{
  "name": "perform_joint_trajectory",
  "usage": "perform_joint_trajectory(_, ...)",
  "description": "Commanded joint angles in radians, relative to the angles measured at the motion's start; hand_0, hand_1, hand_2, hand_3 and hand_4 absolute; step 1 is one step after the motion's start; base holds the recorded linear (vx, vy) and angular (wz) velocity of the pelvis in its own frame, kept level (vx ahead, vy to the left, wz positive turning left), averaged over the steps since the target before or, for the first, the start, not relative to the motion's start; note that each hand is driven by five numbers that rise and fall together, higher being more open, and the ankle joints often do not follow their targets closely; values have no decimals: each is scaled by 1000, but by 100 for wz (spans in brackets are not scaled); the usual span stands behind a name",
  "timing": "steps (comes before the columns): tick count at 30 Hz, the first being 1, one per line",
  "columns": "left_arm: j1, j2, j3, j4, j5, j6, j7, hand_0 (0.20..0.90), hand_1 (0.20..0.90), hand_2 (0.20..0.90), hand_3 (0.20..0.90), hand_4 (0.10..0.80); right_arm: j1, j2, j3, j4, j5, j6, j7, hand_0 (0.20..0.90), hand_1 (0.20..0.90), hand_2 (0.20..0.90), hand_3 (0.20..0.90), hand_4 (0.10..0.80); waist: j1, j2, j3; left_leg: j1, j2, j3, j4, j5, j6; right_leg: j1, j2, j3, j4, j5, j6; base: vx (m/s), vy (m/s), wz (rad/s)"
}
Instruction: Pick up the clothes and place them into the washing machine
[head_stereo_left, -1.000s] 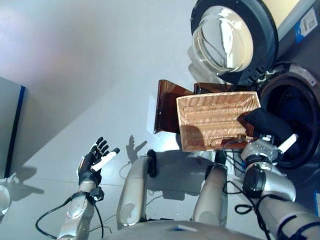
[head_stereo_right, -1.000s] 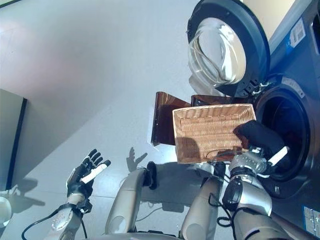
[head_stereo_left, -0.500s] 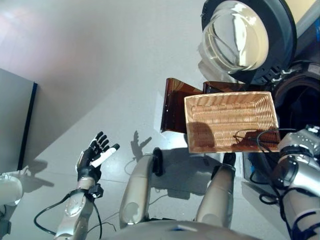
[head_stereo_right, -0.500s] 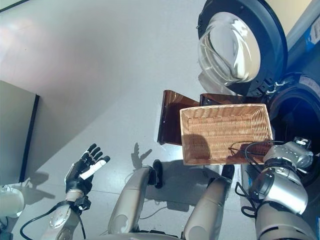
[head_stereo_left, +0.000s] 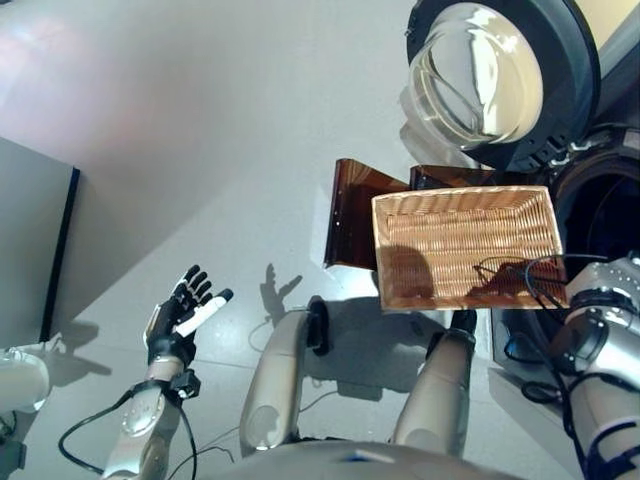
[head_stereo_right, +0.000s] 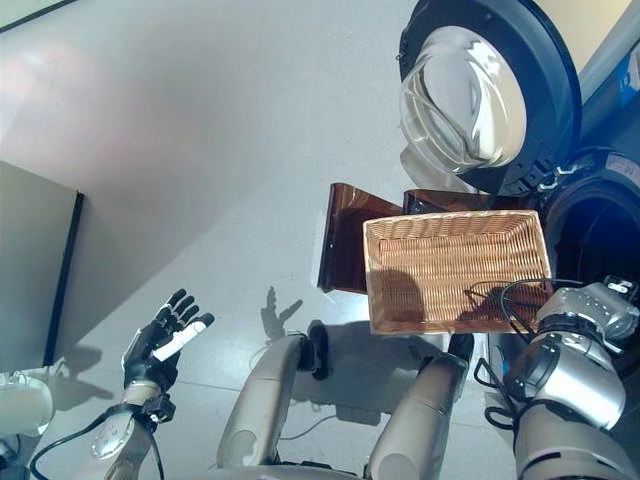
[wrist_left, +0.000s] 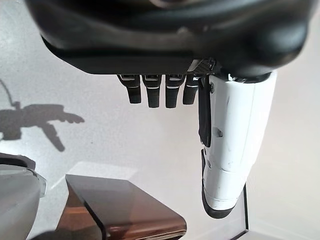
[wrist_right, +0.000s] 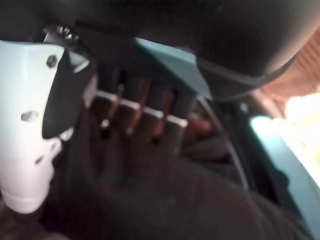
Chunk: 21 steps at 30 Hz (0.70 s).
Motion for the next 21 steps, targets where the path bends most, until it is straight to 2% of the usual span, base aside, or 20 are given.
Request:
perform_joint_trajectory(1, 27, 48, 58, -65, -29, -80, 5, 900, 900, 900, 900, 800, 28, -109, 63, -26, -44, -115, 25, 200, 200, 200, 200, 300, -16, 22, -72, 14, 58, -77, -131, 109, -120, -47, 14, 52, 139, -75, -70, -56, 21, 4)
perform_joint_trajectory(4, 31, 45, 55, -67, -29, -80, 8, 900, 900, 900, 900, 800, 8, -73, 87, -60, -60, -122, 26, 200, 200, 200, 200, 300, -10, 32, -74, 4, 54, -76, -130, 113, -122, -55, 13, 53, 146, -80, -72, -9, 5, 3)
perform_joint_trajectory(11, 31, 50, 43, -67, -34, -81, 16, 900, 900, 900, 900, 800, -35, -61, 123, -73, -87, -118, 17, 200, 200, 200, 200, 300, 2, 43, -67, -3, 49, -80, -144, 127, -123, -65, 12, 52, 159, -86, -76, 0, 0, 0)
perform_joint_trajectory(21, 32, 46, 40, -66, -45, -87, 18, 900, 900, 900, 900, 800, -57, -158, 121, -30, -121, -115, -32, 200, 200, 200, 200, 300, -4, 51, -65, -5, 44, -83, -167, 144, -126, -77, 16, 56, 169, -95, -79, 3, -1, 1)
